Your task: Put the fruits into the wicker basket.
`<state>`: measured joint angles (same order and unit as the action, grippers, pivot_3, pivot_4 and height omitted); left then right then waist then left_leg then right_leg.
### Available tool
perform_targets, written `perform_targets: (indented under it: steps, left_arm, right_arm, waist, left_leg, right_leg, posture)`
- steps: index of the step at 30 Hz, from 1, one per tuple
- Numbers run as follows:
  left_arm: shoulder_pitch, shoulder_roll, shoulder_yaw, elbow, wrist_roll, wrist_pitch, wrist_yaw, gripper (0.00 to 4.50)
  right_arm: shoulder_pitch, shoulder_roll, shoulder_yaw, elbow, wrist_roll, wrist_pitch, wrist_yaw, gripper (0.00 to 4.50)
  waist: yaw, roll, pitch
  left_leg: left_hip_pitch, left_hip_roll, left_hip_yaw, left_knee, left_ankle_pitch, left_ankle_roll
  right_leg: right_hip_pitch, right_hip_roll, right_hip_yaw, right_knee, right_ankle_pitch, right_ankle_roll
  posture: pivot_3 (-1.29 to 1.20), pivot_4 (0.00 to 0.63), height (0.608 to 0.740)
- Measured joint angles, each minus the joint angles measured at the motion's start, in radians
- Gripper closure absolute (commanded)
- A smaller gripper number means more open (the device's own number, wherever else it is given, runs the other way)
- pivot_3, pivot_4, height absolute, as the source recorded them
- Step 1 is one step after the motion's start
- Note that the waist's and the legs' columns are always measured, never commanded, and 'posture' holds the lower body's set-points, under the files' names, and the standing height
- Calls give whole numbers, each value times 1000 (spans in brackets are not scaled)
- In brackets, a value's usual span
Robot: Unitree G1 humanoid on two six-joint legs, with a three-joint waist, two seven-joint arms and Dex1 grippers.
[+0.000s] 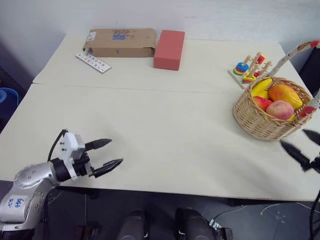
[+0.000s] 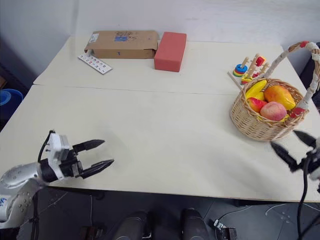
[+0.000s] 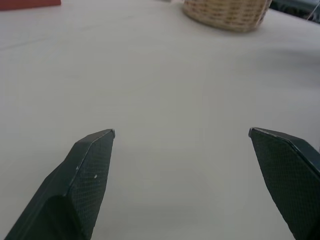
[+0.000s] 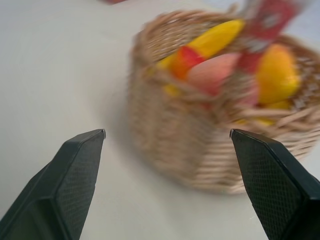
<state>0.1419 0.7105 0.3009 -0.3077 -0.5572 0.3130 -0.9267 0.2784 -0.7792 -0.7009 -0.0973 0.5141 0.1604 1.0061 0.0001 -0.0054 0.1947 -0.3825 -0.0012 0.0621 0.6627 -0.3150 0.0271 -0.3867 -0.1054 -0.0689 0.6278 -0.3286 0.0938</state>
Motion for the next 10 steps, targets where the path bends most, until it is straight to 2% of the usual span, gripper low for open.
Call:
perform_targets:
  steps: [2, 3, 6, 10]
  left_arm:
    - [73, -2, 7, 17, 48, -68, -17, 0]
    - [122, -10, 14, 22, 72, -116, -29, 0]
    - [171, -29, 16, 32, 126, -203, -29, 0]
    - [165, -43, 12, 22, 178, -271, 1, 0]
  right_arm:
    - [65, -15, 67, -13, -28, -134, 154, 335]
    - [61, -7, 132, -14, -40, -190, 219, 160]
    - [-34, 37, 294, -11, -65, -253, 272, 160]
    - [-214, 105, 480, 30, -118, -307, 275, 160]
  waist:
    - [-4, 0, 0]
    - [-11, -2, 0]
    - [-26, -3, -1]
    - [-24, -1, -1]
  left_leg:
    - [8, 1, 1, -3, -3, 0]
    - [15, 3, 3, -5, -8, 3]
    - [16, 4, 3, -5, -9, 4]
    - [15, 4, 2, -6, -4, -4]
  right_leg:
    - [7, 0, 1, -3, 0, 0]
    - [13, 1, 2, -6, 0, 0]
    - [14, 1, 2, -7, 0, 0]
    - [11, 0, 1, -5, -1, -1]
  posture:
    - [0, 150, 740]
    - [0, 150, 740]
    - [0, 150, 740]
    - [0, 150, 740]
